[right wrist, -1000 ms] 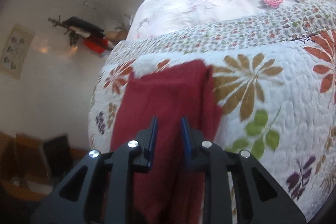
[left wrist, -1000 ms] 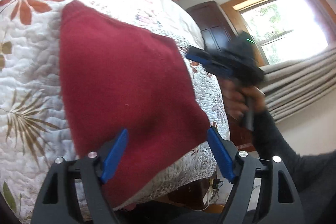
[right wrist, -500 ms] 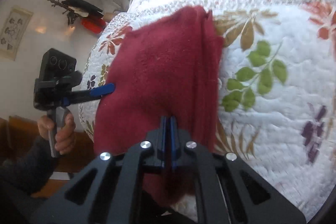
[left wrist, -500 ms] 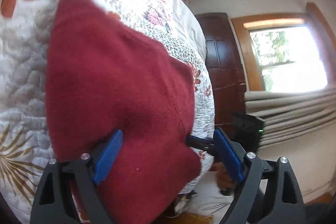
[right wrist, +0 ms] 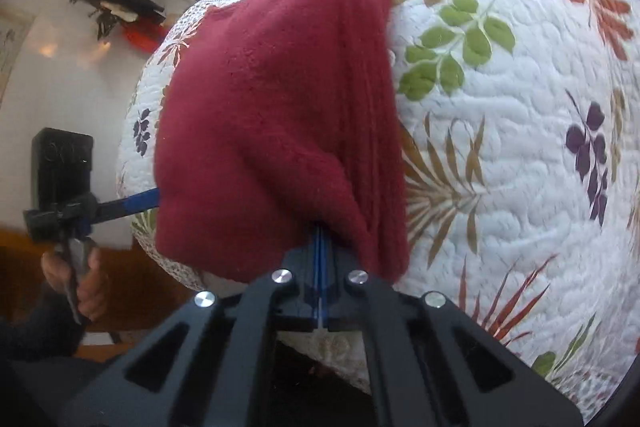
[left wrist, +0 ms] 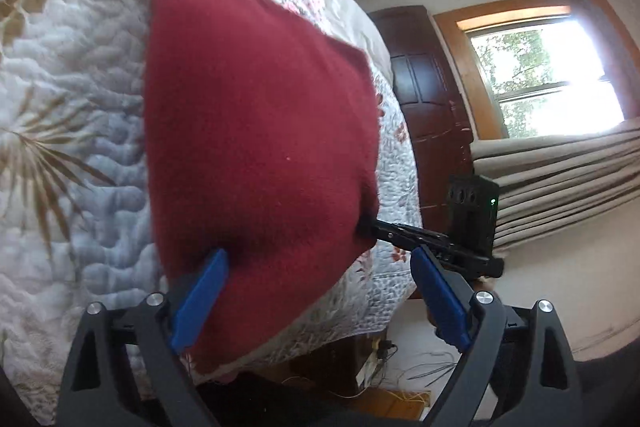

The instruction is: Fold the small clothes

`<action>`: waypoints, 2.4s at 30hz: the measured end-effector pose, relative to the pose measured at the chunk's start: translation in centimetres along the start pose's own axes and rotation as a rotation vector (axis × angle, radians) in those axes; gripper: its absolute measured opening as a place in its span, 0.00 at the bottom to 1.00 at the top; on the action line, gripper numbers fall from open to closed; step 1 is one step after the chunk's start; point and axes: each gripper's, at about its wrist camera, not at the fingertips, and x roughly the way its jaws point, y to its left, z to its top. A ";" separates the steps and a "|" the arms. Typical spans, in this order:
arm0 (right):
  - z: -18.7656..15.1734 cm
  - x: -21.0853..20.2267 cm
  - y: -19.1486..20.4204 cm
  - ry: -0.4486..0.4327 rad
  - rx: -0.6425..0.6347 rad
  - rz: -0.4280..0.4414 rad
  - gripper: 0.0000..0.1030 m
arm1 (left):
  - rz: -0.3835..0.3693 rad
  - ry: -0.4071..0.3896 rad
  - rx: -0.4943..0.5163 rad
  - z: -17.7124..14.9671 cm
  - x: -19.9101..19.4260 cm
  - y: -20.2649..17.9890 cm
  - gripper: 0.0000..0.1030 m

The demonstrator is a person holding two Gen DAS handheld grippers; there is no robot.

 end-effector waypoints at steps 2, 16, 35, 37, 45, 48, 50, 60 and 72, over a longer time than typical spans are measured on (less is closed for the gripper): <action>0.0 -1.7 1.0 -0.026 -0.006 0.025 0.04 | -0.009 -0.009 0.008 0.1 -0.7 -0.6 0.90; -2.0 -0.1 1.8 -0.041 0.041 -0.097 0.06 | 0.388 0.091 -0.010 -1.8 0.1 2.4 0.96; 0.2 -11.8 11.4 -0.462 -0.367 -0.488 0.95 | 0.809 -0.477 0.186 -8.6 -8.2 -13.6 0.96; -0.8 -15.9 12.8 -0.551 -0.357 -0.479 0.95 | 0.819 -0.476 0.150 -8.9 -11.2 -17.4 0.96; -6.8 -22.5 17.4 -0.670 -0.257 -0.481 0.97 | 0.923 -0.478 0.275 -9.5 -15.7 -27.9 0.96; -6.8 -17.0 17.3 -0.368 -0.233 -0.559 0.96 | 0.913 -0.374 0.172 -10.9 -14.4 -25.9 0.96; -7.8 -17.1 18.1 -0.393 -0.196 -0.586 0.97 | 0.858 -0.391 0.181 -12.7 -14.8 -26.5 0.96; -10.4 -18.3 22.9 -0.442 -0.144 -0.623 0.97 | 0.809 -0.383 0.258 -14.2 -15.4 -26.7 0.96; -11.6 -18.6 24.5 -0.482 -0.120 -0.633 0.97 | 0.787 -0.378 0.264 -14.6 -16.0 -26.3 0.96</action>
